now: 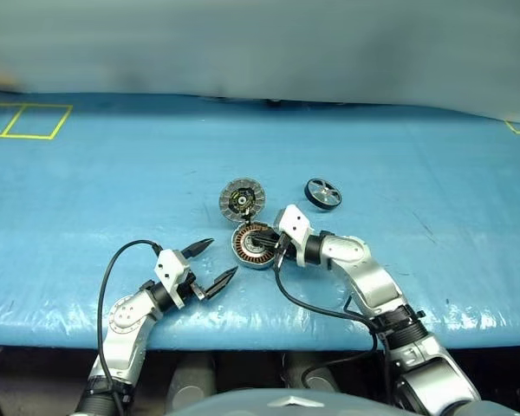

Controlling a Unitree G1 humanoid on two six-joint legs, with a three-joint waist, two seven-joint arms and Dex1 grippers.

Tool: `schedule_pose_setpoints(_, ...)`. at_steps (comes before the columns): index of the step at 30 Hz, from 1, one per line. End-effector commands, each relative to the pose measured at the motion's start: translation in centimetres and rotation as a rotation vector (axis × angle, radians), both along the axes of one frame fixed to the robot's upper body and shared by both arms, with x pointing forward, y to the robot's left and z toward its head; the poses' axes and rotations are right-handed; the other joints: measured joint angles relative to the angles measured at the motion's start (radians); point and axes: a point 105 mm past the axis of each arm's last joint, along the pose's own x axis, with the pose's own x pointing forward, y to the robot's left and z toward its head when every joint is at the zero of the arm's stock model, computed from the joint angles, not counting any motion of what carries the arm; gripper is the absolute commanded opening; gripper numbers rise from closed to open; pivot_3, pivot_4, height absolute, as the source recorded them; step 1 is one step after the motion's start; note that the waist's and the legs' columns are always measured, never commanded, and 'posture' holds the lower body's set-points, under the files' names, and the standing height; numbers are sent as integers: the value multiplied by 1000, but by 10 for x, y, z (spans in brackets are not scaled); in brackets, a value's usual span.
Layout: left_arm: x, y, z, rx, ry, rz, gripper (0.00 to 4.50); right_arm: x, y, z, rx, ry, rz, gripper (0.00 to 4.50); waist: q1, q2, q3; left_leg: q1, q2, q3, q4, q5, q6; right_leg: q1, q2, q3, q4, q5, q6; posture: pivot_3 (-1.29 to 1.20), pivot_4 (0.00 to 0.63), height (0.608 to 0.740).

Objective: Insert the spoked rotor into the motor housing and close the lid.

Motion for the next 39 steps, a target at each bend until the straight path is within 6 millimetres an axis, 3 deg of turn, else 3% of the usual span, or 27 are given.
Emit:
schedule_pose_setpoints(1, 0, -2, 4, 4, -25, -6, 4500, -8, -3, -10, -64, 15, 14, 29, 0, 0, 0, 0, 0, 0, 0, 0, 0, 0, 0, 0, 0, 0, 0, 0, 150, 740)
schedule_pose_setpoints(6, 0, -3, 4, 2, -24, -9, 4500, -4, -12, -24, -170, 1, -37, 29, -2, 0, -1, 2, 0, 0, 1, 0, 0, 1, 0, 0, 0, 0, 0, 0, 150, 740)
schedule_pose_setpoints(18, 0, -3, 3, 4, -21, -14, 4500, -4, -19, -25, -190, 5, -81, 29, 2, -1, -2, 3, 0, 0, 0, 0, 0, 2, 0, 0, 0, 0, 0, 0, 150, 740)
schedule_pose_setpoints(20, 1, -3, 3, 4, -21, -14, 4500, -3, -17, -20, -152, 1, -86, 29, 2, -1, -2, 2, 0, 0, 0, 0, 0, 2, 0, 0, 0, 0, 0, 0, 150, 740)
schedule_pose_setpoints(26, 0, -2, 4, 0, -22, -13, 4500, 10, -20, 26, 132, -19, -174, 29, 0, -1, -1, 1, 0, 0, 1, 0, 0, 1, 0, 0, 0, 0, 0, 0, 150, 740)
schedule_pose_setpoints(30, 0, -1, 5, 1, -26, -13, 4500, 17, -44, 41, 171, -44, -252, 29, 0, -1, -1, -2, 0, 0, 1, 0, 0, -2, 0, 0, 0, 0, 0, 0, 150, 740)
schedule_pose_setpoints(34, 0, 0, 5, 4, -27, -16, 4500, 22, -74, 34, 86, -56, -347, 29, 1, -1, -1, -3, 0, -1, 0, 0, 0, -2, 0, 0, 0, 0, 0, 0, 150, 740)
schedule_pose_setpoints(39, 1, -1, 4, 8, -27, -22, 4500, 31, -117, 21, -65, -77, -496, 1229, -1, 0, 0, -3, 0, 0, 0, 0, 0, -3, 0, 0, 0, 0, 0, 0, 150, 740)
